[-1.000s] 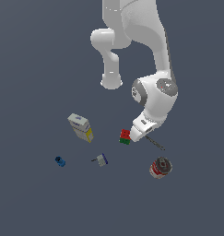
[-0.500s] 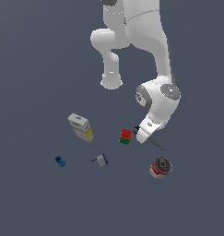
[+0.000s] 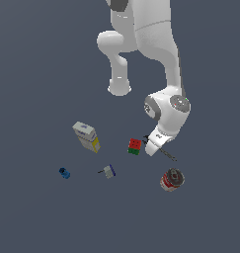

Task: Pick up a designated object from a clutter of objects.

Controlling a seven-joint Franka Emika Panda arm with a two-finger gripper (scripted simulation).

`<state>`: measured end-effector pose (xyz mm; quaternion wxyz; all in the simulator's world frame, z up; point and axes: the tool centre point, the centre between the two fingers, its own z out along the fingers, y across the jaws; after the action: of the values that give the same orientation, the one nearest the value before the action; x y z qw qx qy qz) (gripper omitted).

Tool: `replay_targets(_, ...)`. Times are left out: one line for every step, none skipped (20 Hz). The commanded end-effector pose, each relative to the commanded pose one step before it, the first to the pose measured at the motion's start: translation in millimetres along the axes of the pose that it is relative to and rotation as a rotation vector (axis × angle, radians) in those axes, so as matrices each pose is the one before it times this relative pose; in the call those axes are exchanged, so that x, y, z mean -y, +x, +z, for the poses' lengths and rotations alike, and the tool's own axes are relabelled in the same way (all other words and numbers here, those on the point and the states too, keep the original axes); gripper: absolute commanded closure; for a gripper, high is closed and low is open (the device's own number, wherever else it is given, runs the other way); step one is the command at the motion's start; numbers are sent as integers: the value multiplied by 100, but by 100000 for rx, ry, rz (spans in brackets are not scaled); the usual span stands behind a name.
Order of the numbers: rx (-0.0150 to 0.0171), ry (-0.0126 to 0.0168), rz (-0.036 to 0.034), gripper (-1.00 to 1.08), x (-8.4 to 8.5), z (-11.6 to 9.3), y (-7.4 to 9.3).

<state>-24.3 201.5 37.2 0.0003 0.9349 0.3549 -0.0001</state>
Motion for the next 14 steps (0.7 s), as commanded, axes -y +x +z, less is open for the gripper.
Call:
replay_targets(41, 37, -149, -92, 64, 1241, -48)
replay_targets(-14, 1, -47, -92, 13, 418, 4)
replay_targets(0, 0, 0, -92, -11, 363, 2)
replay_targets(-17, -2, -46, -92, 13, 293, 16)
replay_targets(0, 0, 0, -92, -10, 244, 11)
replay_targets(0, 0, 0, -92, -8, 187, 12)
replay_targets(-25, -7, -42, -92, 15, 118, 19)
replay_targets(0, 0, 0, -92, -4, 78, 8)
replay_targets(0, 0, 0, -92, -1, 26, 3)
replay_targets(0, 0, 0, 108, 0, 0, 0)
replay_targets(0, 0, 0, 108, 0, 0, 0)
replay_targets(0, 0, 0, 108, 0, 0, 0)
replay_targets(0, 0, 0, 108, 0, 0, 0)
replay_targets(0, 0, 0, 108, 0, 0, 0)
